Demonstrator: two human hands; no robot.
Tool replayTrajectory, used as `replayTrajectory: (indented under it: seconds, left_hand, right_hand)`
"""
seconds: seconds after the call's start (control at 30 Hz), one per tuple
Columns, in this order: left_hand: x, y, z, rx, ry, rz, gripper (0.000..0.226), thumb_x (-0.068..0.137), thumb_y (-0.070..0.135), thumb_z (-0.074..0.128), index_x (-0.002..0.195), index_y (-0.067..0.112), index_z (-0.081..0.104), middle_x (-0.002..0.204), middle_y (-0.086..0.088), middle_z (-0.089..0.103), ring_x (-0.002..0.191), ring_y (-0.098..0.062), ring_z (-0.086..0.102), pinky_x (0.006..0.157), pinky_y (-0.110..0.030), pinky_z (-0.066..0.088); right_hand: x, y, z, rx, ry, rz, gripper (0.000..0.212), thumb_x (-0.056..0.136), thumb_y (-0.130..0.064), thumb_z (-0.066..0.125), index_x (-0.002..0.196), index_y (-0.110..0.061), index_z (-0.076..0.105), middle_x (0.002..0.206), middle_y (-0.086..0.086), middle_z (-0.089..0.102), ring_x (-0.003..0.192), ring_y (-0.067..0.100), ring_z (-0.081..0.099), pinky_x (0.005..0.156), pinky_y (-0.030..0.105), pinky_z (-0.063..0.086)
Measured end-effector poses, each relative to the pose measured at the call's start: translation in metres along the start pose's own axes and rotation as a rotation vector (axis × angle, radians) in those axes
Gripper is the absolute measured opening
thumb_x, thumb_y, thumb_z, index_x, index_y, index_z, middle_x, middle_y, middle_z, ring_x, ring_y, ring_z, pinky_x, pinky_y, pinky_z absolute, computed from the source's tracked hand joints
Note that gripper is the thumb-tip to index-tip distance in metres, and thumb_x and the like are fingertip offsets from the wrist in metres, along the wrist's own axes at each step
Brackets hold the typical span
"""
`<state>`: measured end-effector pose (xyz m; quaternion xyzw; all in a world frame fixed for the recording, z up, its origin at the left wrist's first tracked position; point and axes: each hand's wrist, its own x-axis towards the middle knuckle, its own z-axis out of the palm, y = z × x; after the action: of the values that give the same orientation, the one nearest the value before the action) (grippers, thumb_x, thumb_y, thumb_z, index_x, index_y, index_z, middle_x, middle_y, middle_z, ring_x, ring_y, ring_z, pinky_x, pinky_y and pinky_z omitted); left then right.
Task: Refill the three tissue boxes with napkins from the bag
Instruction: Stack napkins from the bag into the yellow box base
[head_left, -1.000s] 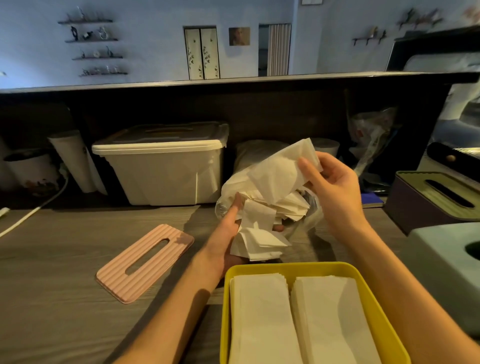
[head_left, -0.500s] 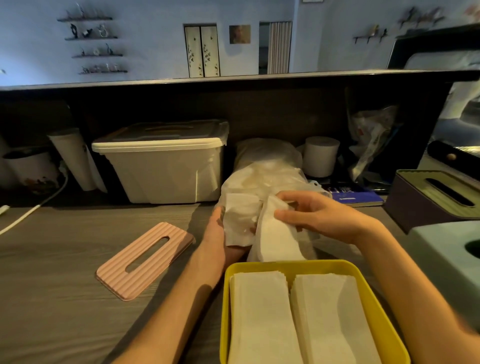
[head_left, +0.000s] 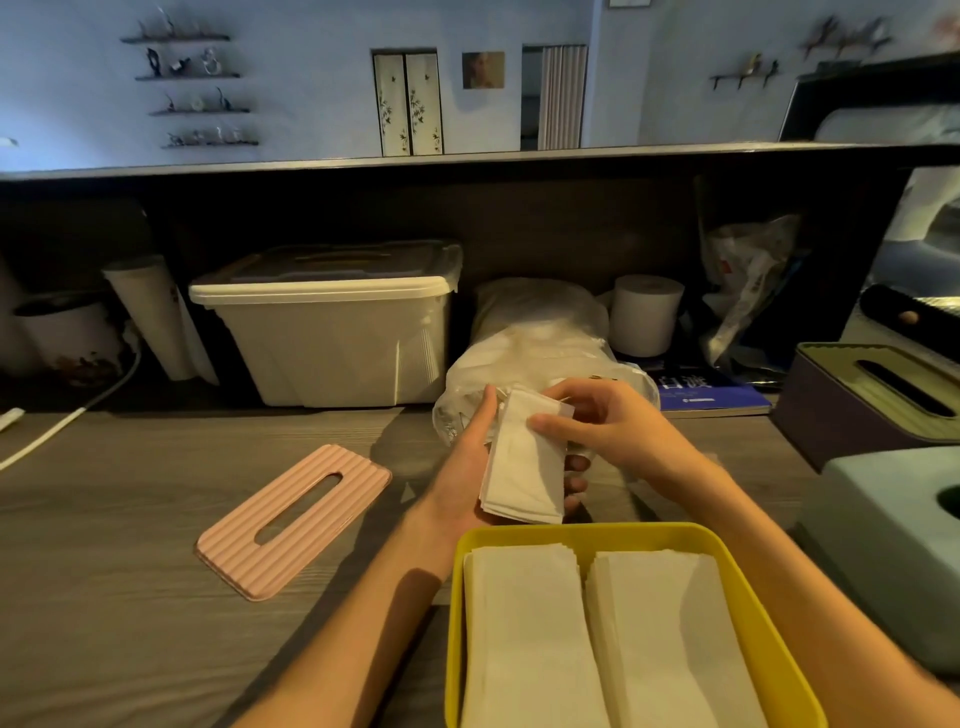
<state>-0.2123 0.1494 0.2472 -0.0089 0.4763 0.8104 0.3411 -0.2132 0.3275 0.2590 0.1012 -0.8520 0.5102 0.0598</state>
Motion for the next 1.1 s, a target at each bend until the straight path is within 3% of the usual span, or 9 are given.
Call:
replayTrajectory:
  seconds: [0.13, 0.27, 0.4, 0.53, 0.6, 0.67, 0.77, 0.93, 1.1]
  left_hand:
    - [0.000, -0.001, 0.003, 0.060, -0.114, 0.025, 0.077, 0.093, 0.075, 0.033, 0.096, 0.017, 0.083, 0.095, -0.013, 0.065, 0.078, -0.022, 0.059, 0.063, -0.027, 0.054]
    - [0.000, -0.002, 0.001, 0.129, -0.114, 0.040, 0.070, 0.090, 0.075, 0.042, 0.105, 0.019, 0.081, 0.112, -0.017, 0.061, 0.087, -0.024, 0.059, 0.069, -0.029, 0.051]
    - [0.001, 0.001, -0.004, 0.264, -0.102, 0.039, 0.073, 0.094, 0.076, 0.021, 0.094, 0.035, 0.082, 0.103, -0.012, 0.071, 0.092, -0.027, 0.058, 0.072, -0.032, 0.048]
    - [0.003, 0.004, -0.018, 0.353, -0.044, 0.141, 0.050, 0.087, 0.049, 0.068, 0.127, 0.019, 0.062, 0.109, -0.013, 0.074, 0.097, -0.027, 0.070, 0.081, -0.040, 0.059]
    - [0.012, 0.003, -0.029, 0.500, 0.067, 0.318, 0.050, 0.082, 0.029, 0.079, 0.124, 0.015, 0.056, 0.114, -0.010, 0.069, 0.105, -0.023, 0.068, 0.085, -0.039, 0.060]
    - [0.016, 0.001, -0.034, 0.622, 0.145, 0.510, 0.029, 0.086, 0.018, 0.077, 0.110, 0.014, 0.060, 0.106, -0.004, 0.069, 0.096, -0.016, 0.070, 0.074, -0.030, 0.060]
    - [0.017, -0.003, -0.031, 0.786, 0.185, 0.611, 0.025, 0.087, 0.022, 0.078, 0.104, 0.016, 0.061, 0.099, -0.001, 0.069, 0.086, -0.008, 0.071, 0.068, -0.026, 0.060]
    - [0.021, -0.014, -0.031, 0.942, 0.205, 0.583, 0.034, 0.088, 0.026, 0.076, 0.116, 0.019, 0.057, 0.111, 0.002, 0.063, 0.097, -0.008, 0.064, 0.071, -0.021, 0.059]
    - [0.024, -0.023, -0.018, 0.682, 0.326, 0.582, 0.033, 0.095, 0.048, 0.061, 0.112, 0.020, 0.060, 0.108, 0.002, 0.064, 0.099, -0.014, 0.062, 0.074, -0.023, 0.051]
  right_hand:
    - [0.001, 0.003, -0.003, -0.028, 0.030, -0.020, 0.022, 0.097, -0.035, 0.066, 0.113, -0.024, 0.075, 0.103, -0.011, 0.073, 0.096, 0.008, 0.069, 0.073, 0.018, 0.058]
    - [0.005, 0.008, -0.001, -0.154, 0.113, -0.132, 0.021, 0.093, -0.035, 0.071, 0.112, -0.029, 0.077, 0.102, -0.017, 0.073, 0.095, 0.001, 0.067, 0.080, 0.018, 0.059]
    - [0.005, 0.007, -0.006, -0.162, 0.038, -0.128, 0.039, 0.089, -0.041, 0.075, 0.127, -0.035, 0.066, 0.116, -0.017, 0.068, 0.104, 0.001, 0.065, 0.079, 0.018, 0.058]
    - [0.000, 0.007, -0.010, -0.039, -0.036, -0.073, 0.045, 0.092, -0.033, 0.074, 0.135, -0.033, 0.061, 0.121, -0.010, 0.069, 0.110, 0.006, 0.067, 0.084, 0.026, 0.061]
    - [-0.005, 0.010, -0.008, 0.063, 0.040, -0.049, 0.041, 0.095, -0.027, 0.071, 0.134, -0.027, 0.061, 0.120, -0.010, 0.069, 0.110, 0.004, 0.066, 0.087, 0.023, 0.059]
    - [-0.013, 0.018, -0.004, 0.078, 0.117, -0.037, 0.033, 0.097, -0.024, 0.068, 0.129, -0.023, 0.064, 0.117, -0.013, 0.069, 0.108, 0.003, 0.066, 0.086, 0.017, 0.057]
    - [-0.025, 0.039, 0.004, 0.147, 0.174, 0.007, 0.032, 0.097, -0.024, 0.068, 0.128, -0.019, 0.065, 0.118, -0.008, 0.072, 0.111, 0.009, 0.068, 0.092, 0.026, 0.057]
    - [-0.035, 0.051, 0.012, 0.238, 0.167, 0.040, 0.036, 0.097, -0.010, 0.068, 0.130, -0.020, 0.059, 0.125, -0.001, 0.068, 0.119, 0.014, 0.065, 0.105, 0.039, 0.053]
    - [-0.038, 0.050, 0.024, 0.135, 0.125, -0.118, 0.060, 0.089, -0.009, 0.062, 0.143, -0.032, 0.047, 0.130, -0.023, 0.058, 0.109, 0.031, 0.059, 0.096, 0.040, 0.056]
